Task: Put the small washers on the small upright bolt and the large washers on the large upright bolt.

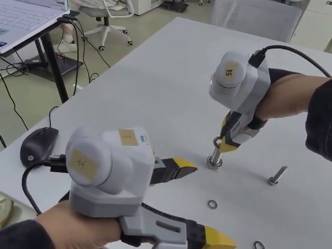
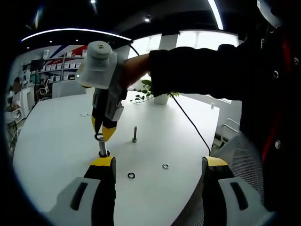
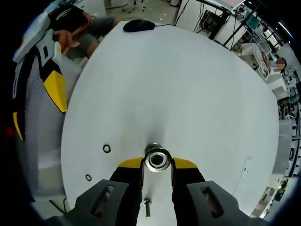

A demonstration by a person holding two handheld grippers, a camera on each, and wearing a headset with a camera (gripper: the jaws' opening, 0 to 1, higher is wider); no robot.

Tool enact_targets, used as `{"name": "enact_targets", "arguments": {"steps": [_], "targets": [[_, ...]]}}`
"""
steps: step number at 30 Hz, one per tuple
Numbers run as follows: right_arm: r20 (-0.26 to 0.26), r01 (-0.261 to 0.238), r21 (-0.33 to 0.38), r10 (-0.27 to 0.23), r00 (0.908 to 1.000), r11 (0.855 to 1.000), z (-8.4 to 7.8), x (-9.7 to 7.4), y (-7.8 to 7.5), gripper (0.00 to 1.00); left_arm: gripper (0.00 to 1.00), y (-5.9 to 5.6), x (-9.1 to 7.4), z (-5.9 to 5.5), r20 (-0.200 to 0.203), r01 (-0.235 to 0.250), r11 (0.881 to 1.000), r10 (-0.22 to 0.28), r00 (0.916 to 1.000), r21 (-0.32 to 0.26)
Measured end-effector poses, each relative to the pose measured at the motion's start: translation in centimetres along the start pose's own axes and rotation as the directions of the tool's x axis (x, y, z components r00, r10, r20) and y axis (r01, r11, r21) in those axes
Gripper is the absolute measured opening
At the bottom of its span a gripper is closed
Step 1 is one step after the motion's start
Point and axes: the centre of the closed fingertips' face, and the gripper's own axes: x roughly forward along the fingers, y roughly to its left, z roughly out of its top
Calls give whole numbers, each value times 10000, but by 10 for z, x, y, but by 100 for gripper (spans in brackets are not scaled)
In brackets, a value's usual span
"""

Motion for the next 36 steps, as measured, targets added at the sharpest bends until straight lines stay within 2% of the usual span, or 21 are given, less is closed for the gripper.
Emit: {"name": "enact_targets", "arguments": {"steps": [25, 36], "targets": [[-311, -329, 32, 330, 9990, 9995, -6, 20, -2, 23, 74, 2, 0, -2, -29, -26, 10000, 26, 10000, -75], [-369, -419, 70, 421, 9984, 9991, -9, 38, -2, 24, 74, 3, 1, -3, -73, -62, 9999, 61, 10000, -118]]}}
